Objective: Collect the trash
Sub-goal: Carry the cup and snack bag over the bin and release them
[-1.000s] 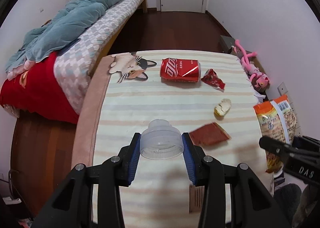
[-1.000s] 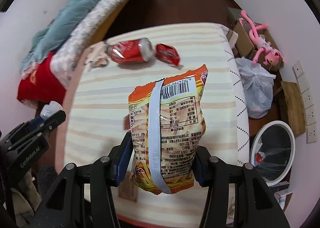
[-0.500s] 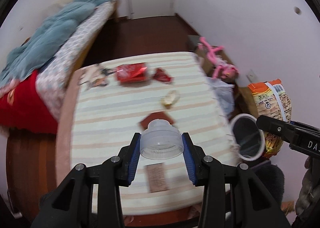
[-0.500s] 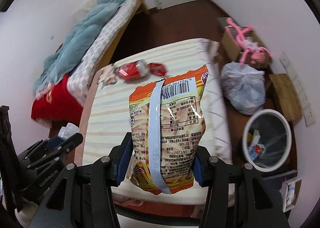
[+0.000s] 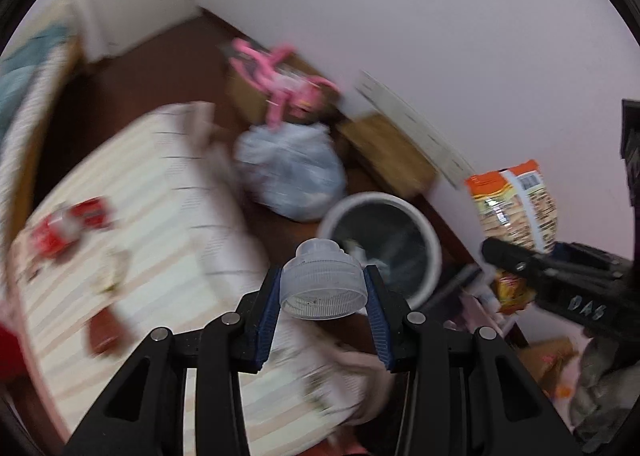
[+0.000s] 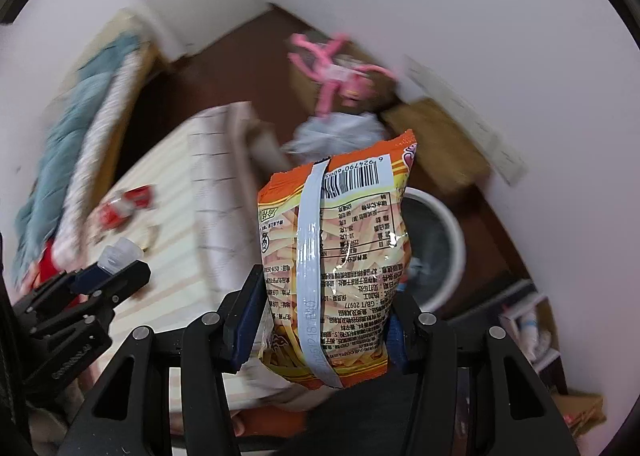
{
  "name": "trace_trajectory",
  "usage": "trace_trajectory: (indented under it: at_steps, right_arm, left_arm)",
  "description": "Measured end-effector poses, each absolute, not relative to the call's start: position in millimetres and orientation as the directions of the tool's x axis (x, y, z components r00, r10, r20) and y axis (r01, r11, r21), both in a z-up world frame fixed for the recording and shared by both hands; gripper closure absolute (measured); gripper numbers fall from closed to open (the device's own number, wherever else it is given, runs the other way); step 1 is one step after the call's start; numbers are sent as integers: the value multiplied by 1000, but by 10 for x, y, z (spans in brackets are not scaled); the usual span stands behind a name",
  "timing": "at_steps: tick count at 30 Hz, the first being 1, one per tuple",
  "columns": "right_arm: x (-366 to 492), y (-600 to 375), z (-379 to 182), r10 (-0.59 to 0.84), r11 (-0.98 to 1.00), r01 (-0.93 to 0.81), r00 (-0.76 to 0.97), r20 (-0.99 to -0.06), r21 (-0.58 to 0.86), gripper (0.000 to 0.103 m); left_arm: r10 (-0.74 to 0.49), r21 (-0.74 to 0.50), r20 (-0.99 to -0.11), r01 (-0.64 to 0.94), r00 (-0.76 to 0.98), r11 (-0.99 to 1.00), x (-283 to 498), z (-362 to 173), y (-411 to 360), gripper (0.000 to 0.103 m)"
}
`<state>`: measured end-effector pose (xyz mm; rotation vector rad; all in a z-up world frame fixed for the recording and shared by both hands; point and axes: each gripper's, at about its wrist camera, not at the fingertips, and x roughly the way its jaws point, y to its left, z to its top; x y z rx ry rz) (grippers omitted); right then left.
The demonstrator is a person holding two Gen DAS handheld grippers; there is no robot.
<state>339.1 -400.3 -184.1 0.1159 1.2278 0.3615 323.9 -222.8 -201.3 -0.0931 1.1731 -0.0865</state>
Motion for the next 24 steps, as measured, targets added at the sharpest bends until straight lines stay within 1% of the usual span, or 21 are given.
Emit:
trace_trajectory:
  at_steps: [4,7,12,15,16,17,19,21,23,24]
  right_arm:
    - [3745,-4454,-2384,267,962,-117,221,-938,246,49]
    - [3958,-4666,-2812,248,968,-73,157,-956,239,49]
    - [4286,-4859,-3538,245,970,-24,34,-969,244,49]
    - [4423,-4868,-3904,271,963,-4,-45,-962,271,49]
    - [4453,-4862,-3987,276,961,4,-62,-959,277,49]
    - [4501,-4856,-4084,286,958,9,-81,-955,286,49]
    - [4571,-4832,-4231,296,955,16,-119,-948,296,49]
    - [4624,-4804,-4321,308,951,30,-135,-942,307,47]
    - [4685,-4813,-4377,323,946,57,-137,-937,318,34]
    - [4712,-4827,-4384,338,941,76,-135,-932,330,24]
  left_arm:
    - [-186,-164,-953,112,237,980,3758,-2458,-2657,66]
    - [-233,-220,-968,129,92,967,4130,-2914,-2885,66]
    - [-284,-291,-954,71,-102,954,4500,-3546,-3039,66]
    - [-262,-269,-953,28,-154,963,4607,-3798,-3036,64]
    - [-250,-255,-955,11,-161,967,4629,-3865,-3010,56]
    - [-246,-249,-955,-5,-162,969,4638,-3905,-2983,34]
    - [-246,-243,-957,-36,-155,969,4636,-3951,-2927,12]
    - [-234,-228,-960,-56,-152,972,4648,-3976,-2884,10]
    - [-196,-190,-972,-57,-133,980,4623,-3956,-2840,9]
    - [-179,-173,-976,-55,-126,983,4635,-3948,-2826,9]
